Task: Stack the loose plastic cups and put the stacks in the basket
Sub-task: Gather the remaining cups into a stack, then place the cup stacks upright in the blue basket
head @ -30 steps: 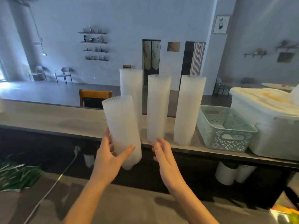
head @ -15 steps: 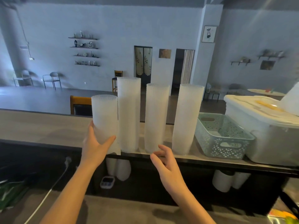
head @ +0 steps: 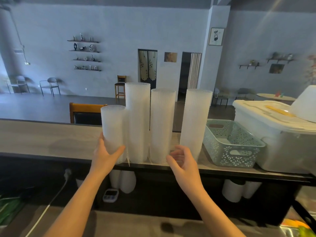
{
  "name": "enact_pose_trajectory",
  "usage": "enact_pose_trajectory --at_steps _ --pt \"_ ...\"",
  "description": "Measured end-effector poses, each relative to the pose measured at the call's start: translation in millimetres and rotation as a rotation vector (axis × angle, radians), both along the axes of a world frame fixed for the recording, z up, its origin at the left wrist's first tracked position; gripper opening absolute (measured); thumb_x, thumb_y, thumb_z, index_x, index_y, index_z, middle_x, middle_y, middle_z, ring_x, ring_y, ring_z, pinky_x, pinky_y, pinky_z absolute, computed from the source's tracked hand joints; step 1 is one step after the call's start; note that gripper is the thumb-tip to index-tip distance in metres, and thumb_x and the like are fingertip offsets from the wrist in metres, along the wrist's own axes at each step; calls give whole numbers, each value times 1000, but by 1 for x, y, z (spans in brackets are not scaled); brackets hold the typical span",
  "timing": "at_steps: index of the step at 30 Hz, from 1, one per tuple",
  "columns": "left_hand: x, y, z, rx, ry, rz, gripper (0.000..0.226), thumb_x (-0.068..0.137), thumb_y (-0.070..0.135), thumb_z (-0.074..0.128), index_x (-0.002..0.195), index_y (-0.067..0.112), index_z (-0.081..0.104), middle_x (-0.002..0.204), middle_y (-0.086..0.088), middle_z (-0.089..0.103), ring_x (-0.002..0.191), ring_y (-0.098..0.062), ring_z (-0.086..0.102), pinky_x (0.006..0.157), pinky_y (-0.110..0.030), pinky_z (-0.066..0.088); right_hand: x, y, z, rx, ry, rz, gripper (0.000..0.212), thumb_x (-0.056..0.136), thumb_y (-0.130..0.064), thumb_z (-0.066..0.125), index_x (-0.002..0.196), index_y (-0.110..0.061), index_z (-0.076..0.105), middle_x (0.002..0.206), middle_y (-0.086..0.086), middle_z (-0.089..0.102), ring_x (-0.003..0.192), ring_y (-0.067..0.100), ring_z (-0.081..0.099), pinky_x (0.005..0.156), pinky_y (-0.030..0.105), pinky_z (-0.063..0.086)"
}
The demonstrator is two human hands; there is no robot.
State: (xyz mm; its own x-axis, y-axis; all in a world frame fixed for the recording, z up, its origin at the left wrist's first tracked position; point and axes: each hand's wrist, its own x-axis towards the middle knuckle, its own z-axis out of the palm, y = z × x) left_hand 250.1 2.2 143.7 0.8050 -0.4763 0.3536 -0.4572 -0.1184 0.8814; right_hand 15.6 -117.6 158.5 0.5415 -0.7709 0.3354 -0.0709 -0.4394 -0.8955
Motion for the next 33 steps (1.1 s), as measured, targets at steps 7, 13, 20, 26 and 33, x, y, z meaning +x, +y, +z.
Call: enact_pose_trajectory --at_steps 7,13,20,26,33 --pt "-4 -8 0 -24 29 -33 96 74 30 84 149 25 24 137 -5 46 122 -21 46 99 -48 45 19 -16 -6 -142 126 -10 57 91 -36 69 140 -28 42 116 -16 53 106 1 54 83 14 45" --pt "-19 -3 -5 -118 38 -52 83 74 26 83 141 22 34 125 3 49 113 -13 49 96 -45 49 16 -12 -10 -220 42 -122 46 89 -32 71 129 -27 49 102 -14 56 95 1 56 75 8 46" --pt "-58 4 -11 -221 -144 -3 83 64 44 80 133 23 38 121 1 52 102 -3 53 80 -24 49 1 -26 11 -358 -178 -366 43 88 -28 72 124 -24 49 110 -5 52 97 3 50 79 8 39" --pt "-88 -10 -6 -222 -192 -127 88 58 64 74 133 33 38 120 11 53 108 -1 55 80 -20 49 -8 -46 18 -372 -88 -466 84 84 -28 78 148 -9 26 148 10 29 135 22 32 107 35 36" --pt "-113 -35 0 -233 -169 -196 87 58 66 72 131 38 33 118 19 49 108 12 50 76 -15 47 2 -81 26 -178 121 -312 108 79 -38 81 155 -10 10 147 12 37 135 28 40 109 48 42"
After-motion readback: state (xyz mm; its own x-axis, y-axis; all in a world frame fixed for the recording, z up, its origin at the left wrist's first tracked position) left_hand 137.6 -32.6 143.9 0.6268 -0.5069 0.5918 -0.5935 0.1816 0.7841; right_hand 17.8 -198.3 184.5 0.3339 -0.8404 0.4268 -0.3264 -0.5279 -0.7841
